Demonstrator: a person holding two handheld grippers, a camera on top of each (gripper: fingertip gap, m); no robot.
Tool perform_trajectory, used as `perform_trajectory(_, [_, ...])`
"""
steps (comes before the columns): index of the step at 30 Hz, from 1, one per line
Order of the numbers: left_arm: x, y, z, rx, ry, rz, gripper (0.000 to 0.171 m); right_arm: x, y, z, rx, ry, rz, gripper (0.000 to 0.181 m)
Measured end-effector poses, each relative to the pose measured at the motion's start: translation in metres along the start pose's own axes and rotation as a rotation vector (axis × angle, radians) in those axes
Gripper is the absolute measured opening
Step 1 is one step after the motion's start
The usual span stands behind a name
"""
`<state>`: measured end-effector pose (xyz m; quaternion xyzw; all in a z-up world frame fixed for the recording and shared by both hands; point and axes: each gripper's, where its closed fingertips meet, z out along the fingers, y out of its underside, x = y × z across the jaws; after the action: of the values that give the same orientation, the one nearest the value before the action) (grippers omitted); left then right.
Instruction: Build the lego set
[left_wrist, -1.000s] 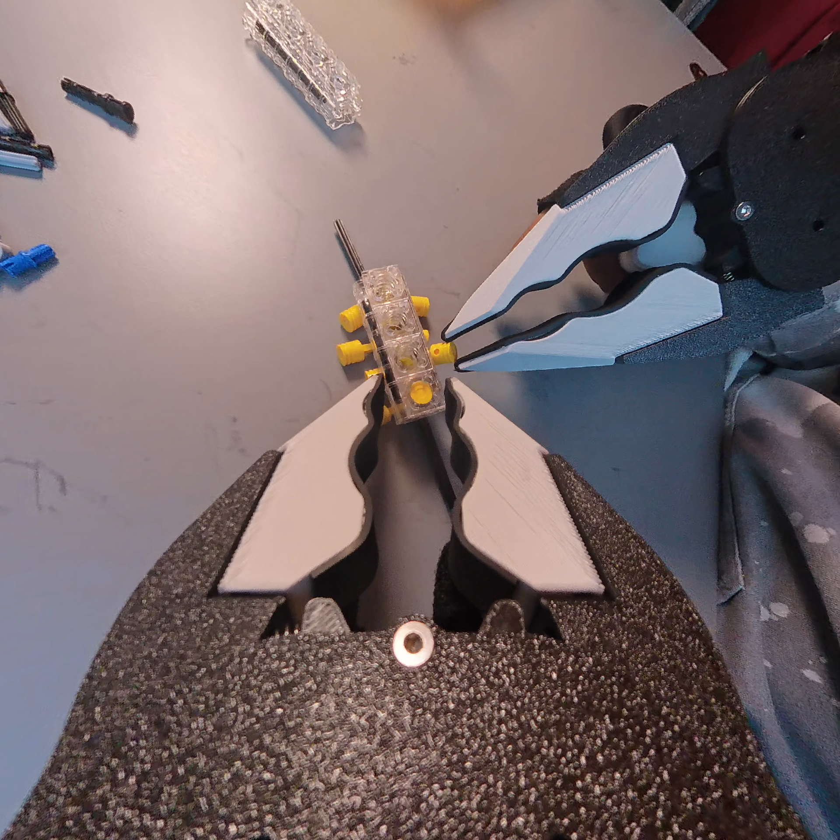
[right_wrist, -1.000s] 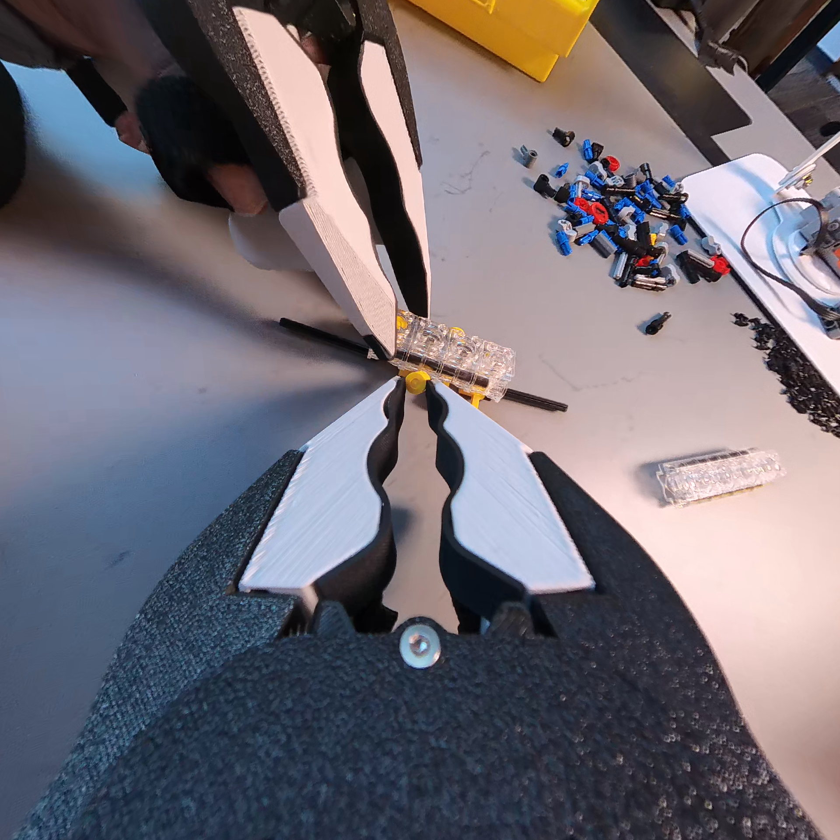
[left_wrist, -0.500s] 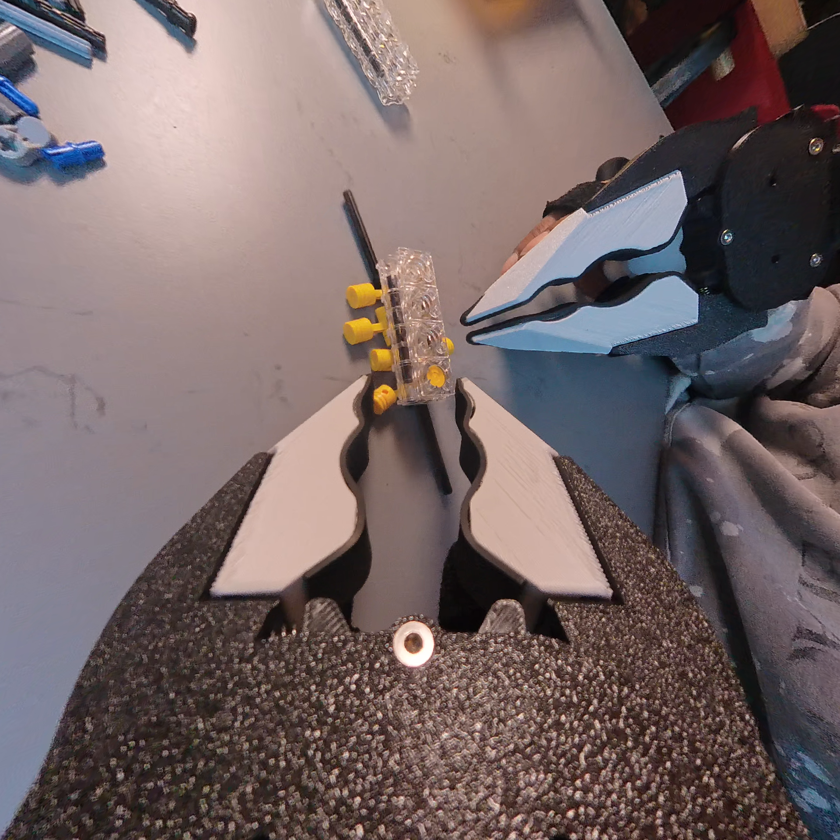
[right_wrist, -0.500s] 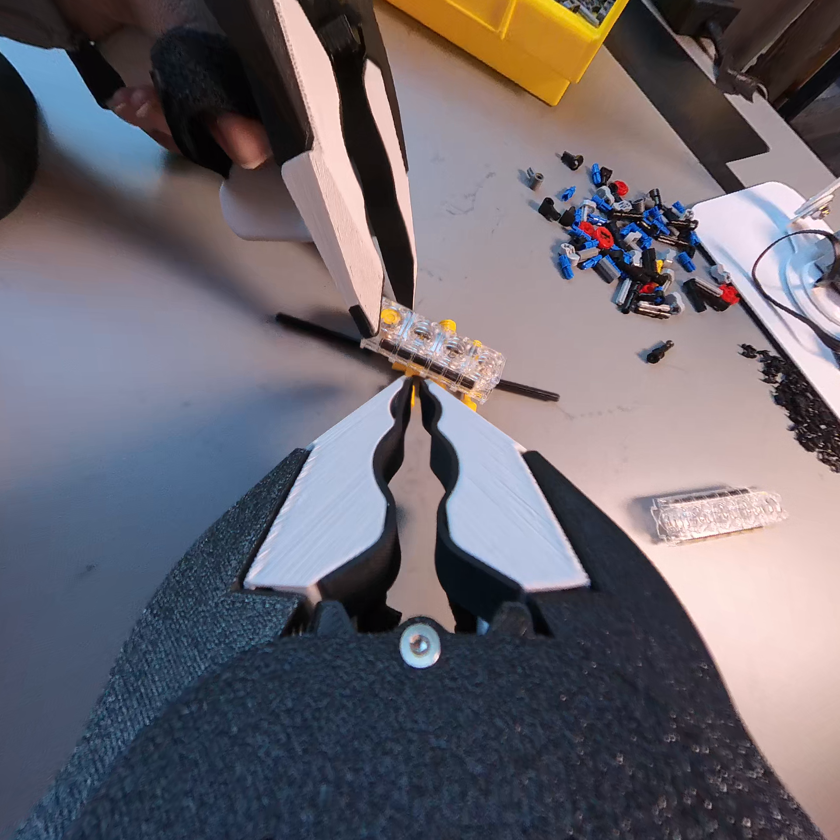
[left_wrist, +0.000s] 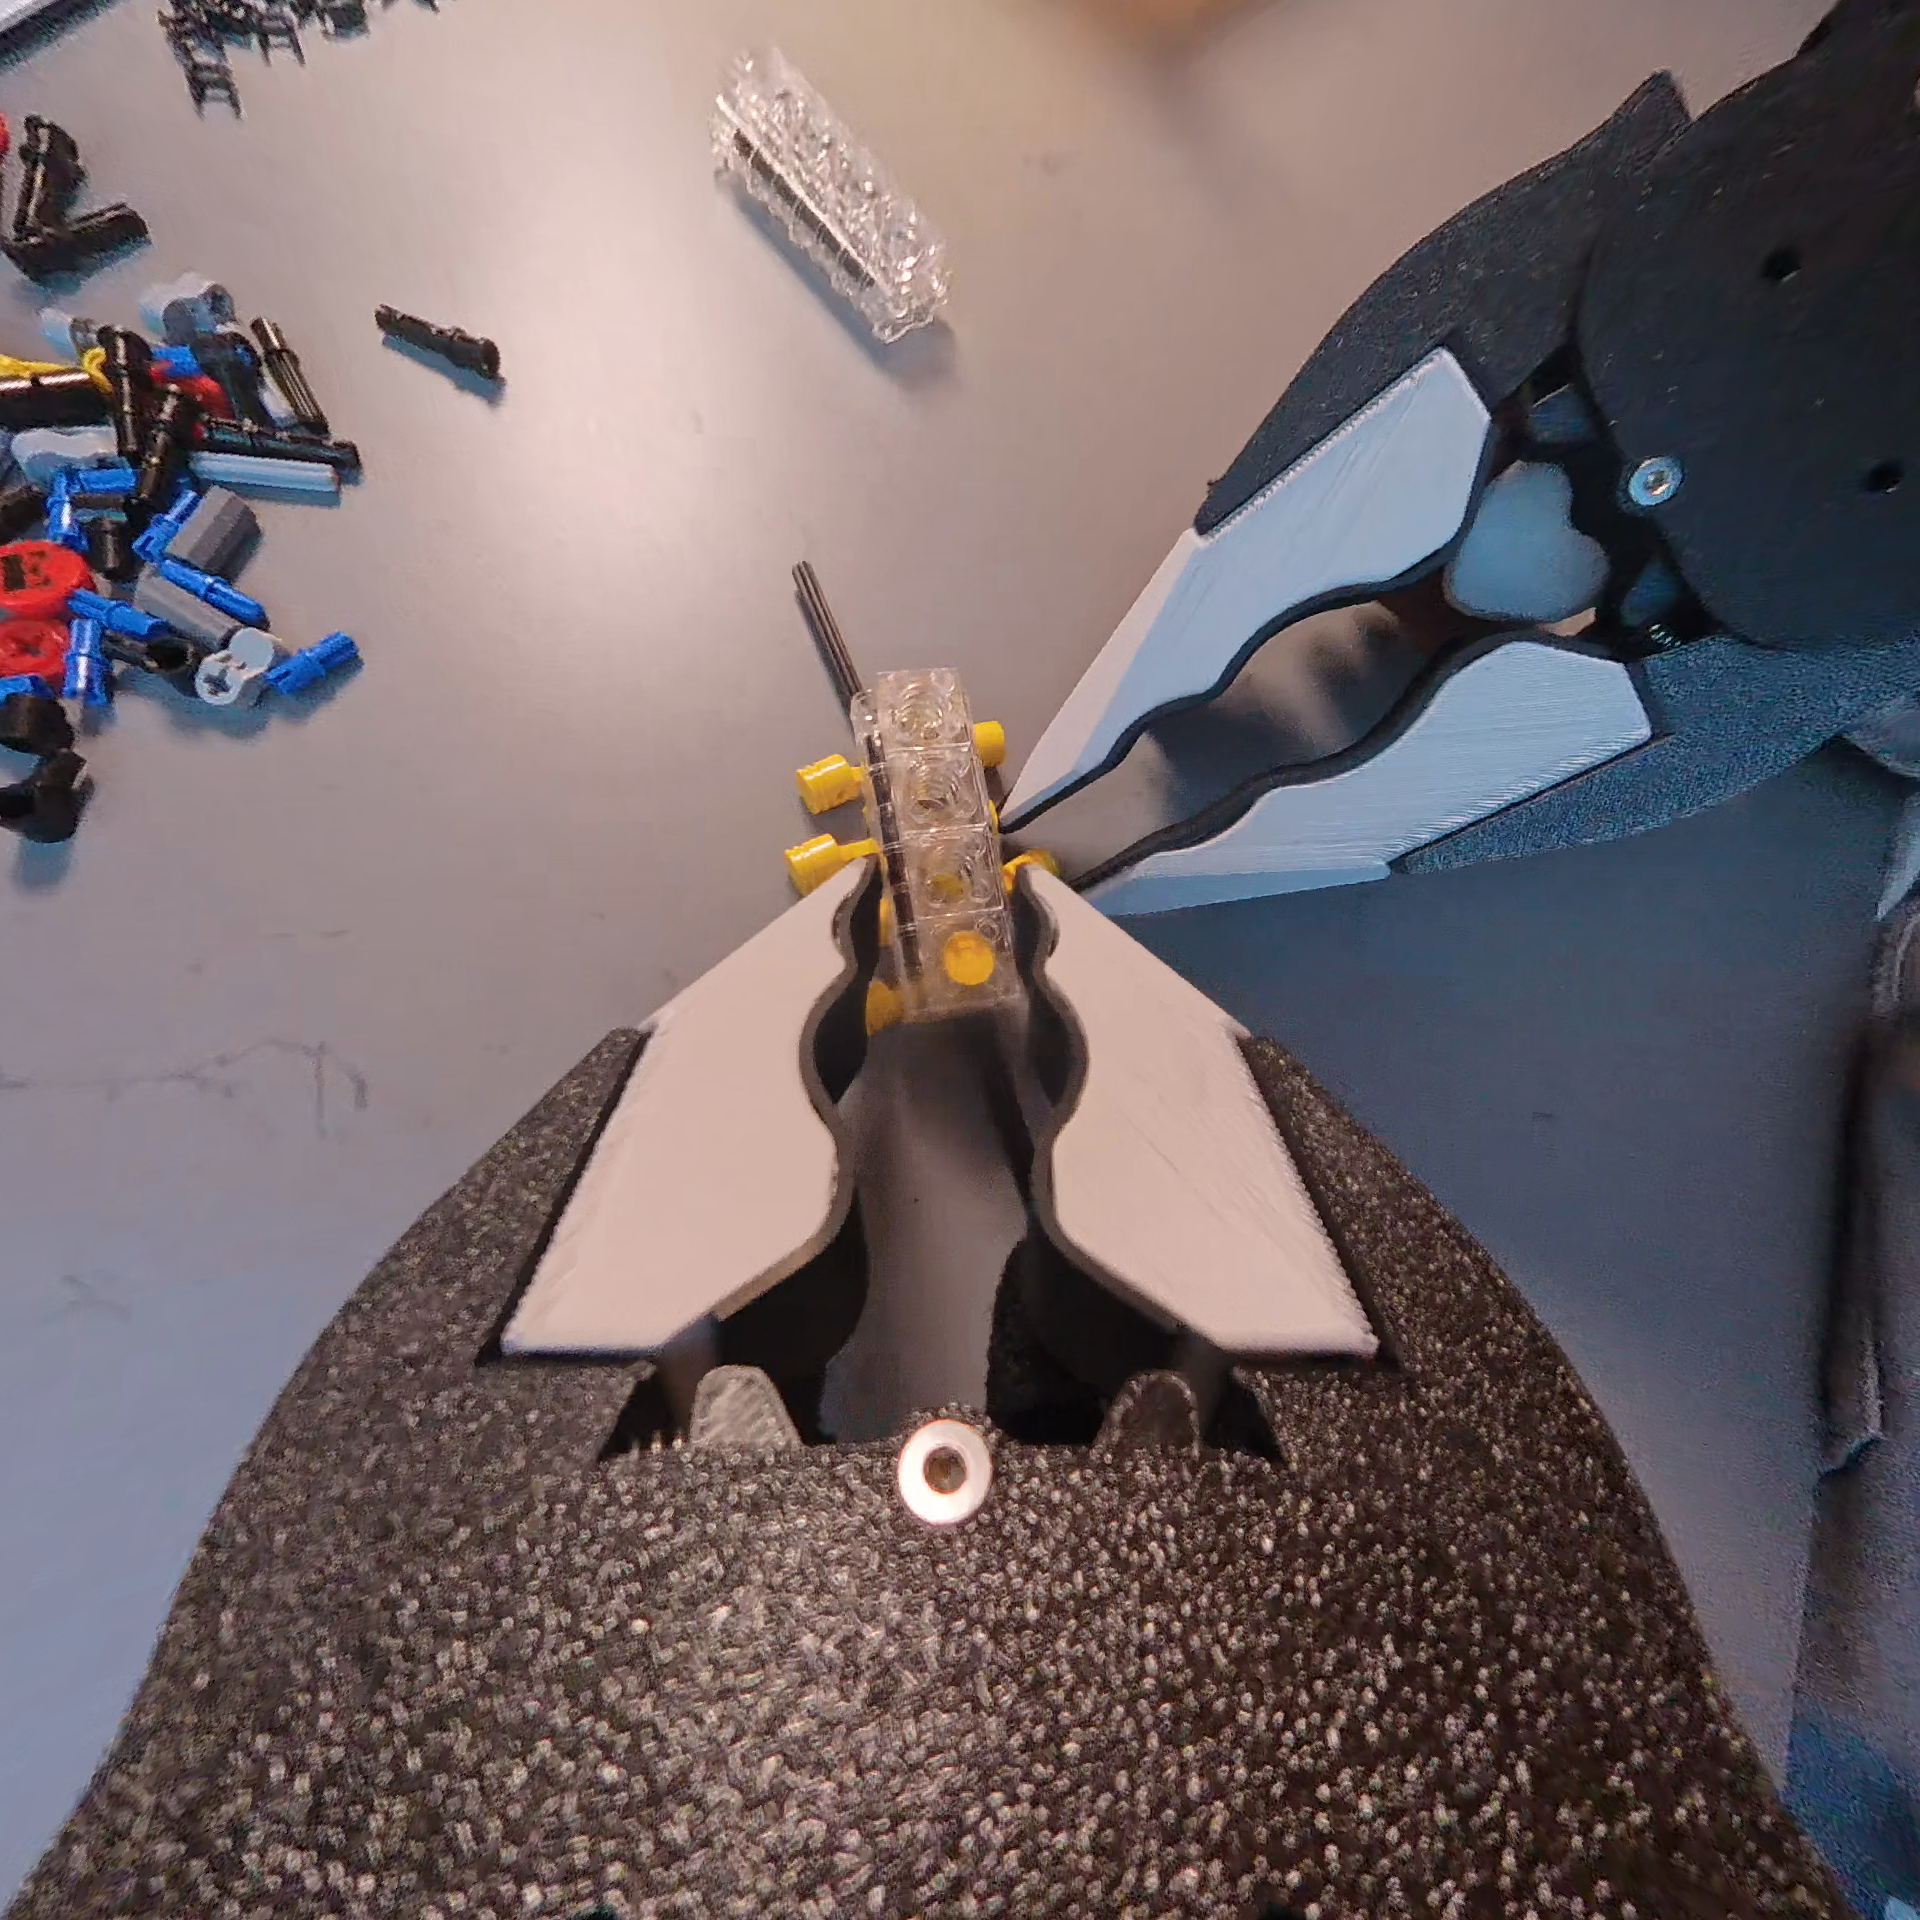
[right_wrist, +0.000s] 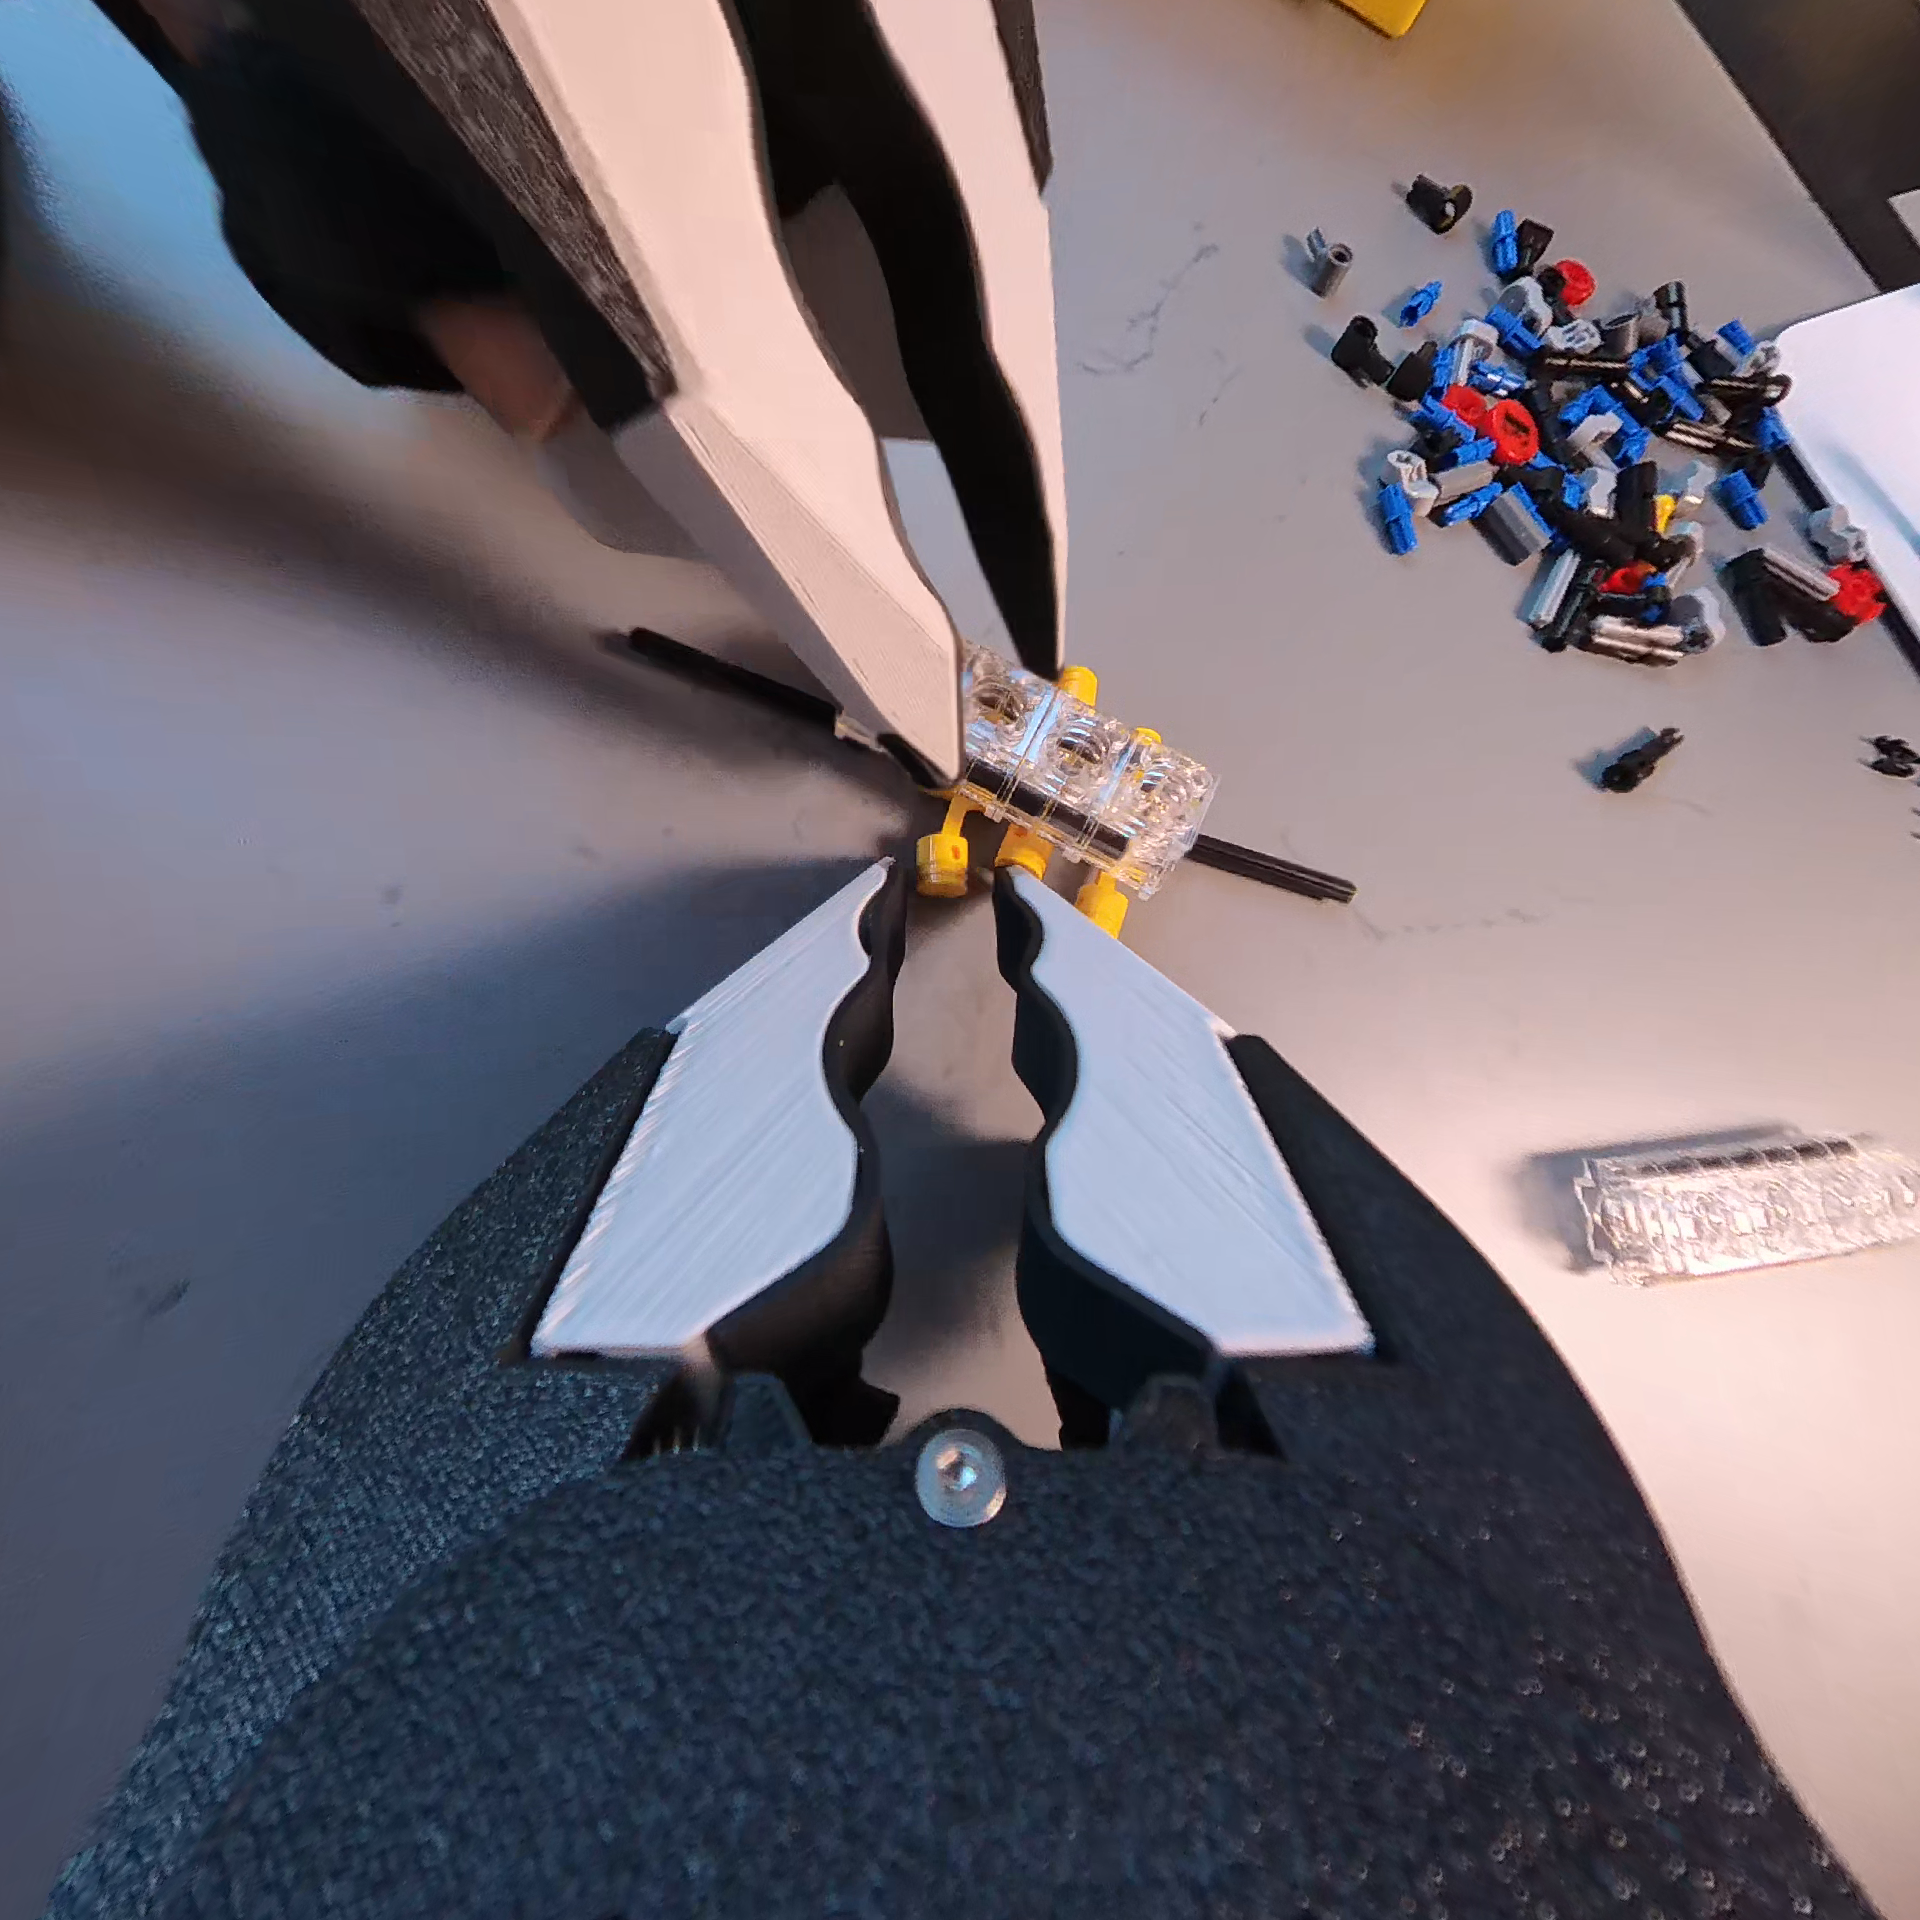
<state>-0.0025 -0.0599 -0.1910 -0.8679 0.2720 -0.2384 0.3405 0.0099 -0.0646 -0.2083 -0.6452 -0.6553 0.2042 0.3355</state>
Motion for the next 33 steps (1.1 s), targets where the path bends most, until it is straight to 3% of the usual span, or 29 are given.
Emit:
perform_trajectory(10, [-0.004, 0.002, -0.007, 0.046, 0.259, -0.381, 0.026, 0.001, -0.014, -0.01, 0.092, -0.03, 0.031, 0.009])
perform_trajectory(13, [-0.013, 0.004, -0.011, 0.047, 0.213, -0.373, 0.037, 0.0, -0.017, -0.013, 0.106, -0.029, 0.021, 0.009])
perform_trajectory(16, [-0.018, 0.004, -0.015, 0.065, 0.19, -0.365, 0.035, 0.002, -0.021, -0.016, 0.113, -0.024, 0.019, 0.009])
perform_trajectory(25, [-0.002, -0.004, -0.025, 0.117, 0.263, -0.303, 0.04, 0.006, -0.028, -0.02, 0.085, -0.031, -0.017, 0.009])
perform_trajectory(29, [0.006, 0.003, -0.012, 0.047, 0.229, -0.221, 0.042, 0.006, -0.03, -0.014, 0.071, -0.049, -0.03, 0.009])
perform_trajectory(33, [0.003, 0.01, -0.007, -0.003, 0.174, -0.176, 0.03, 0.006, -0.033, -0.011, 0.083, -0.07, -0.015, 0.009])
